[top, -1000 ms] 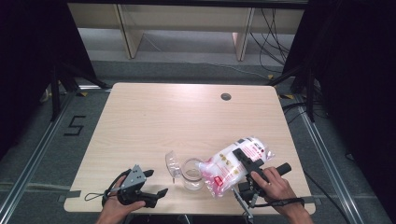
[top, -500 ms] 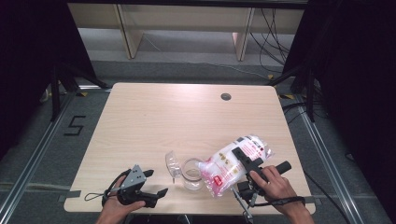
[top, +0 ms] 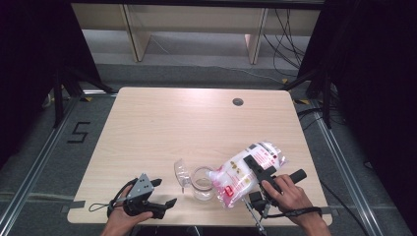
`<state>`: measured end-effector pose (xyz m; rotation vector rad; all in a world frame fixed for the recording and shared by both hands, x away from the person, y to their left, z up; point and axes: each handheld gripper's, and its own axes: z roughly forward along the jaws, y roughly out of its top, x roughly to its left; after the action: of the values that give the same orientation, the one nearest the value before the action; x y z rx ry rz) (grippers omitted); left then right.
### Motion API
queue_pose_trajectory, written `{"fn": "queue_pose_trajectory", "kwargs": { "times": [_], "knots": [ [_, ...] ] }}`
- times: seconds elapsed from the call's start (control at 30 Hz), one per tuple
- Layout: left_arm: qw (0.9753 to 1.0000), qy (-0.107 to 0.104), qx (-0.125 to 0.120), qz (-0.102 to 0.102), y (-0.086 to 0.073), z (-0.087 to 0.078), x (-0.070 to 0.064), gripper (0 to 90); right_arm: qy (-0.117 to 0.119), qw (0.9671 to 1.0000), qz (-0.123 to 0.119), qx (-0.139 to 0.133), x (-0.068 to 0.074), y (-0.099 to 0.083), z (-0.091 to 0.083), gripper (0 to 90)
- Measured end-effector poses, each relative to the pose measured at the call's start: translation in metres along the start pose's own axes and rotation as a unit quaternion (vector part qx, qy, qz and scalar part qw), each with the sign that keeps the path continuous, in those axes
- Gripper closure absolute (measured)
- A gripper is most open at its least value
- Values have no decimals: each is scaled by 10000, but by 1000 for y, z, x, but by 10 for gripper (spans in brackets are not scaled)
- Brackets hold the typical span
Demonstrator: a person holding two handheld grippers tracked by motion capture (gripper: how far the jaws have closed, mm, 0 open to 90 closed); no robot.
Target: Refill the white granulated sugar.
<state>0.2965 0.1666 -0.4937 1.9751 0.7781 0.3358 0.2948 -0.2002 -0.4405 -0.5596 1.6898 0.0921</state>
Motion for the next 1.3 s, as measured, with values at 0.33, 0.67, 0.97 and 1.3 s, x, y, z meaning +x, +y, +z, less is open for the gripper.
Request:
{"fn": "queue_pose_trajectory", "kwargs": {
  "times": [0.33,0.67,0.97,1.3],
  "knots": [
    [10000,4,18,-96,0,0,-2,151,-5,9998,-187,-28,-2,1,0,498],
    [10000,6,6,-89,0,0,-1,151,-8,9998,-205,13,-3,4,0,499],
    [10000,3,6,-95,-1,0,-2,151,-15,9994,-347,-10,-4,5,0,502],
    [9999,-4,-16,-102,-1,0,-2,151,18,9995,-329,26,-5,4,-1,504]
  ]
}}
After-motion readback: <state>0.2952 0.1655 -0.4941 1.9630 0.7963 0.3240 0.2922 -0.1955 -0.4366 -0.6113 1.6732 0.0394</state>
